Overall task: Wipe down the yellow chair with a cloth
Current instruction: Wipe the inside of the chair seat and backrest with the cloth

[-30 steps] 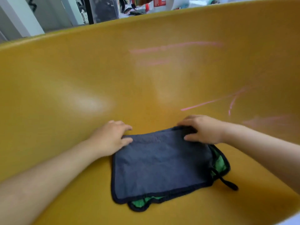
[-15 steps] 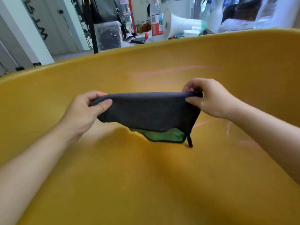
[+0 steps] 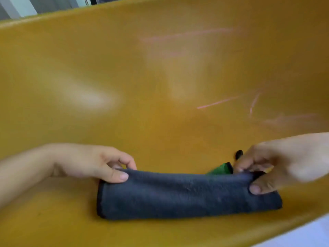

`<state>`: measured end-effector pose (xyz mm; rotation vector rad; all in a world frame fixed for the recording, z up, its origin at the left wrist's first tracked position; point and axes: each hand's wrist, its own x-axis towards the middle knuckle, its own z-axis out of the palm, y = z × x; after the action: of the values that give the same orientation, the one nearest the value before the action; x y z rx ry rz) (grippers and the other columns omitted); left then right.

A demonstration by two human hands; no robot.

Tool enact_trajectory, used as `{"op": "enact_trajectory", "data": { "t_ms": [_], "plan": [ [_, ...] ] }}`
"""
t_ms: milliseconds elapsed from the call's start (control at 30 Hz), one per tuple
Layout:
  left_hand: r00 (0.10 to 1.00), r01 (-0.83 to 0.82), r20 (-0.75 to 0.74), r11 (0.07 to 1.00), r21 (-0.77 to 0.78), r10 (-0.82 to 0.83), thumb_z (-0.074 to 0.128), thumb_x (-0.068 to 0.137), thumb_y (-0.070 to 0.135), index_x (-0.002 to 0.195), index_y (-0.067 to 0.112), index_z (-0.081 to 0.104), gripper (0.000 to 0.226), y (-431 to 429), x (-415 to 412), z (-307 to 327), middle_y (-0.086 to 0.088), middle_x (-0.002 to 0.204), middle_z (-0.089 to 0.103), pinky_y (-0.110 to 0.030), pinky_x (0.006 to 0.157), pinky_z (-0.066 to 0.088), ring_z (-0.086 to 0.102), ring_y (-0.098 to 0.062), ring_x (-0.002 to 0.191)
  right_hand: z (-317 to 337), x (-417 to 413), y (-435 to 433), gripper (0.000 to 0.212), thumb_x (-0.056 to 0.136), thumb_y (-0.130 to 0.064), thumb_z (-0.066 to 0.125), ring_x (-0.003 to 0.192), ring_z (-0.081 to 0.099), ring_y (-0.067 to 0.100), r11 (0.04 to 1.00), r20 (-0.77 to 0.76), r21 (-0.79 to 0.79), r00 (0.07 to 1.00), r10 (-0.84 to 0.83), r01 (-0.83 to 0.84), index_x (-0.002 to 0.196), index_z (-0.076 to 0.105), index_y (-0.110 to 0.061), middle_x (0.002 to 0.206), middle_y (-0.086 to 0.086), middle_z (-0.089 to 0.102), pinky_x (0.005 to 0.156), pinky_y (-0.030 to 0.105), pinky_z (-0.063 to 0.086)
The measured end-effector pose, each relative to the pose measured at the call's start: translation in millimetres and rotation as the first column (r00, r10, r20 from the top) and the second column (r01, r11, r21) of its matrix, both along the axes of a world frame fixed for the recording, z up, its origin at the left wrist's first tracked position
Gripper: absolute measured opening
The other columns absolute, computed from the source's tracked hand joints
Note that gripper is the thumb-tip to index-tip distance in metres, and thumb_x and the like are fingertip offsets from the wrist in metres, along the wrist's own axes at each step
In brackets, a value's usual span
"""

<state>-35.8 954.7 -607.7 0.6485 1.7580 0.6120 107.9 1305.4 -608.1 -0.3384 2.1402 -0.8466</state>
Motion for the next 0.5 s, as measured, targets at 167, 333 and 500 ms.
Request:
{"op": "enact_trajectory", "data": {
  "t_ms": [167, 333, 500],
  "plan": [
    [0.429, 0.093, -0.882, 0.981, -0.170, -0.193, 0.063, 0.084, 0.030, 0.099, 0.037, 0.053, 0.020, 7, -18, -10, 0.009, 0.102, 0.063, -0.031, 0.079, 0.050, 0.061, -0.016, 0.093, -17, -26, -1, 0.036, 0.093, -0.039, 0.057, 0.095, 0.060, 0.006, 0.930, -0.375, 0.258, 0.914, -0.153, 0.262, 0.127, 0.048, -0.044, 0.102, -0.023, 0.062, 0.078, 0.014, 0.042],
    [0.360, 0.549, -0.906, 0.836, 0.012, -0.224, 0.036, 0.095, 0.053, 0.139, 0.043, 0.037, 0.046, 59, 40, -35, 0.011, 0.152, 0.032, -0.029, 0.113, 0.027, 0.032, -0.008, 0.137, -32, -17, -31, 0.050, 0.097, -0.048, 0.043, 0.136, 0.029, 0.000, 0.946, -0.484, 0.320, 0.868, 0.113, 0.056, 0.145, 0.032, -0.042, 0.153, -0.020, 0.029, 0.108, 0.010, 0.018],
    [0.469, 0.528, -0.802, 0.845, -0.080, -0.369, 0.014, 0.099, 0.053, 0.140, 0.060, -0.004, 0.046, 108, 37, -81, 0.029, 0.151, -0.024, -0.031, 0.118, -0.004, -0.022, 0.009, 0.137, -35, -20, -19, 0.052, 0.098, -0.051, 0.037, 0.142, 0.022, 0.005, 0.898, -0.400, 0.431, 0.911, 0.105, 0.086, 0.148, 0.024, -0.044, 0.159, -0.021, 0.013, 0.113, 0.018, 0.017]
  ]
}}
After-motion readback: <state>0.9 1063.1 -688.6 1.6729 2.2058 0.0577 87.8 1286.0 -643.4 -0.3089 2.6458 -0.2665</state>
